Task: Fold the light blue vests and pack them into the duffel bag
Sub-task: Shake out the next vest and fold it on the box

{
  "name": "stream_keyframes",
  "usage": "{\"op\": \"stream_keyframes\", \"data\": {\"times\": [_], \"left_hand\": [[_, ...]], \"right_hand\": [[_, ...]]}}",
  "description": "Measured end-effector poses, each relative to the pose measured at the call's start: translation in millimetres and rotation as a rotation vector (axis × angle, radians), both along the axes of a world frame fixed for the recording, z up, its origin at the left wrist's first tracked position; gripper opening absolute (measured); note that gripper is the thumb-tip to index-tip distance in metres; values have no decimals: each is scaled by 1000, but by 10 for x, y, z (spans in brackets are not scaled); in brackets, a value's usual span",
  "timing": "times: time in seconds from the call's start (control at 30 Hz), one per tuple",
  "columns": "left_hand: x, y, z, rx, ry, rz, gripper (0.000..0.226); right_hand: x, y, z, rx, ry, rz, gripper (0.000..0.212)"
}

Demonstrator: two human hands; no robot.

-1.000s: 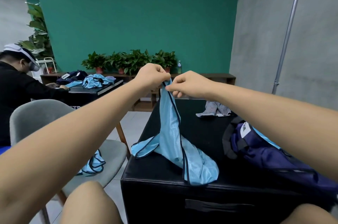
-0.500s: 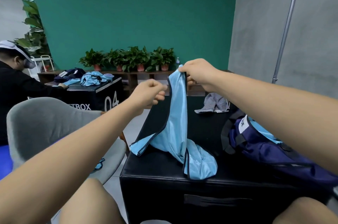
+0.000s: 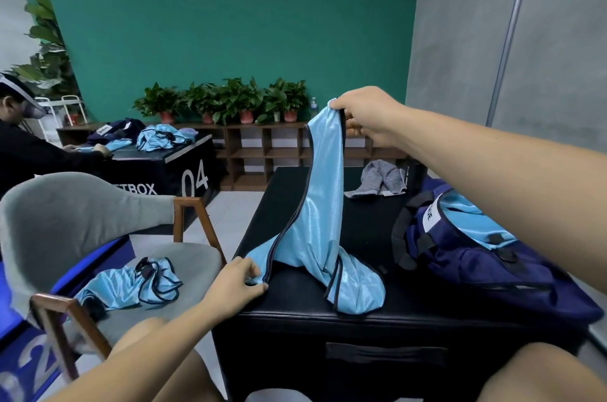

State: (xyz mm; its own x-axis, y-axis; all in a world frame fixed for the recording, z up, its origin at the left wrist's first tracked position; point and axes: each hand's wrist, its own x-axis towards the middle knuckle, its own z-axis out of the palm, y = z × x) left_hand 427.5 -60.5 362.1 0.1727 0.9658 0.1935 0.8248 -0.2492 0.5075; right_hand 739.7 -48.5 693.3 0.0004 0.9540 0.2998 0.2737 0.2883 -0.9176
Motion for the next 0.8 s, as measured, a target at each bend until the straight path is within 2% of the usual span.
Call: {"op": "stream_keyframes", "data": {"times": [0.2,0.27,0.4,0.6,0.8], "left_hand": [[-13,149,132,48,233,-36,10],[-59,191,233,57,246,-27,8],[-169,239,649,105,92,53,12],[-296,300,1606,242,-215,159,12],[-274,305,2551,427,-307,163,13]], "right_hand": [[30,11,19,-4,3,-16,7],[60,-5,41,2,-1,-22,7],[150,-52,117,14,-2,-39,10],[251,-150,297,90,26,-58,17],[378,-238,530,160,66,-138,18]]}}
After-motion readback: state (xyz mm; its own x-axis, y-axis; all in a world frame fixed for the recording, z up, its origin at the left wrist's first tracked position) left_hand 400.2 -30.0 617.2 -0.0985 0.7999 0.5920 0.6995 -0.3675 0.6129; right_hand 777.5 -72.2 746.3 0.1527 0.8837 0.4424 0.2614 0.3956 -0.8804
